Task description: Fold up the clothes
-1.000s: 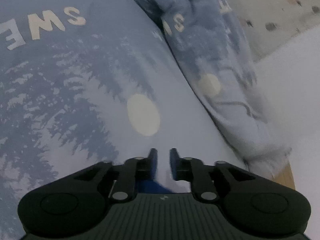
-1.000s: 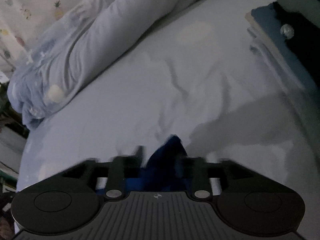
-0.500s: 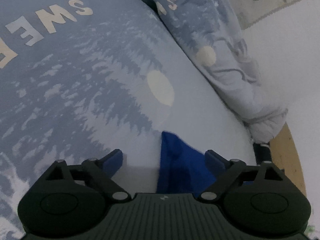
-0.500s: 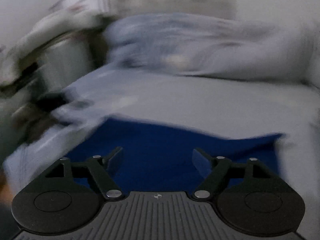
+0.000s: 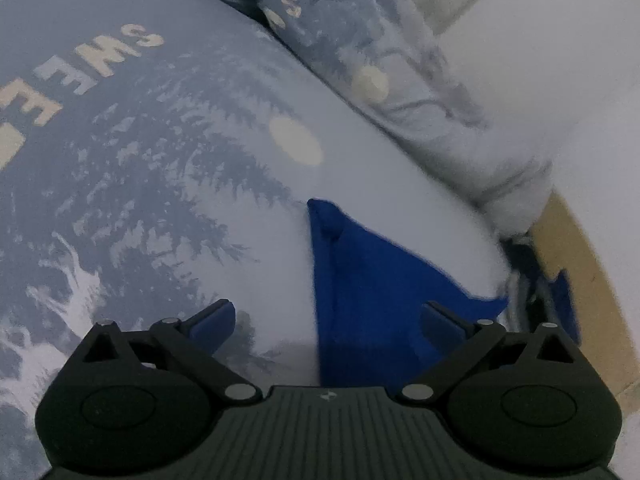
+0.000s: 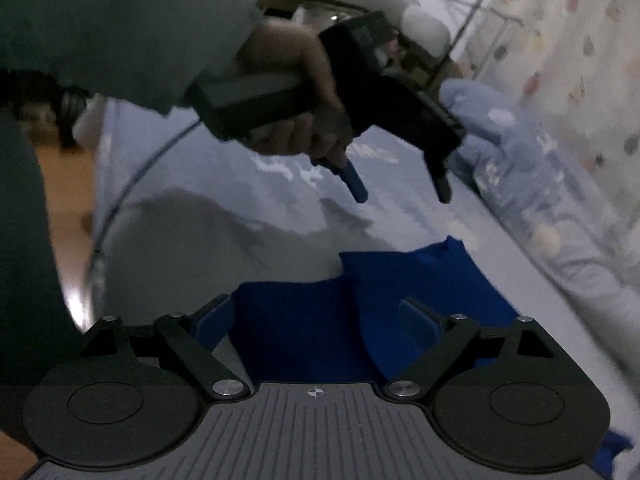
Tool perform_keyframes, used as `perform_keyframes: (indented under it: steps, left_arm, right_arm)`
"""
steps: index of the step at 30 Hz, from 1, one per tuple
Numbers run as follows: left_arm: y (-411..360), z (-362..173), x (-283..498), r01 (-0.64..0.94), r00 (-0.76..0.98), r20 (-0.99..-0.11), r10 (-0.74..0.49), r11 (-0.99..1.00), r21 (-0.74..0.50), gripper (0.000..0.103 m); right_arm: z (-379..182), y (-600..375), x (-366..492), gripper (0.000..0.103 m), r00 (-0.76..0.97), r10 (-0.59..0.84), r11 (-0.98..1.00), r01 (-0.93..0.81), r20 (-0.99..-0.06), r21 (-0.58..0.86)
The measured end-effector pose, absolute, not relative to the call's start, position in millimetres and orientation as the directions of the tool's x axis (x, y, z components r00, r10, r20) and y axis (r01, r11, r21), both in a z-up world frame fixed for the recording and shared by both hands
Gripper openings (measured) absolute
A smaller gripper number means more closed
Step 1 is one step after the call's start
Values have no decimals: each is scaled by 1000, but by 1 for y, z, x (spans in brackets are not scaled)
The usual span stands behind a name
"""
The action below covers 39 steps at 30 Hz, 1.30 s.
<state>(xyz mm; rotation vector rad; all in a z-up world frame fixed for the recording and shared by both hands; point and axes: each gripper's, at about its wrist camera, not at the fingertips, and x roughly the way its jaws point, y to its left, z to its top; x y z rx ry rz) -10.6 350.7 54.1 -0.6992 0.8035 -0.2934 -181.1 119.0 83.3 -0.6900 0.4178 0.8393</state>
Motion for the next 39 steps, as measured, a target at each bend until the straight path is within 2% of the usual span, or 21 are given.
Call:
perform_keyframes:
  steps: [5,12,13,14,15,16,17,20,25,29,31,32,33,34,36,39]
  left_arm:
    - [356,41,-21,-33,747,-457,-482,660,-750,103]
    - [345,31,-7,41,696,-484,-531,702,-711,103]
    - [344,29,-5,45,692,-483,-536,700,-713,103]
    - [345,26,-2,52,688,-482,-543,699,-714,103]
    - [345,26,0,60,687,-480,-546,701,-711,103]
    - [345,25,3,69,688,-475,-548,701,-710,103]
    - [346,25,6,77,689,-471,-551,702,-708,103]
    - [345,23,17,66,695,-468,-546,696,-715,103]
    - [332,21,52,85,682,-479,-553,710,-699,103]
    - [319,24,76,67,670,-529,-521,752,-655,101]
    - [312,27,85,47,667,-564,-487,783,-620,89]
    - [309,26,87,43,662,-573,-483,787,-615,73]
    - [306,26,89,39,657,-581,-480,791,-610,50]
    - [303,25,90,36,651,-590,-477,796,-604,41]
    - [297,25,91,31,640,-608,-470,806,-592,25]
    - [291,29,89,49,637,-610,-471,815,-578,18]
  right_arm:
    - [80,127,-155,89,682,456,646,-696,-572,-314]
    - [60,146,-140,87,659,467,670,-699,-590,-251]
    - [56,146,-137,80,655,468,680,-696,-594,-231]
    - [53,146,-134,66,651,469,690,-692,-597,-212]
    - [50,146,-132,58,648,472,699,-688,-598,-194]
    - [50,144,-130,43,652,473,706,-683,-592,-187]
    - [50,144,-127,12,669,456,717,-667,-587,-203]
    - [55,132,-116,10,665,454,742,-651,-593,-161]
    - [78,106,-114,9,704,465,782,-611,-538,-124]
    - [90,95,-110,9,716,461,795,-596,-524,-115]
    - [92,91,-107,9,719,453,801,-588,-527,-115]
    - [92,90,-106,9,720,450,802,-587,-529,-116]
    - [92,89,-105,9,719,448,801,-587,-531,-120]
    - [92,88,-104,9,718,444,800,-587,-536,-123]
    - [93,86,-103,10,716,438,803,-584,-543,-123]
    - [93,80,-101,10,716,433,807,-579,-547,-119]
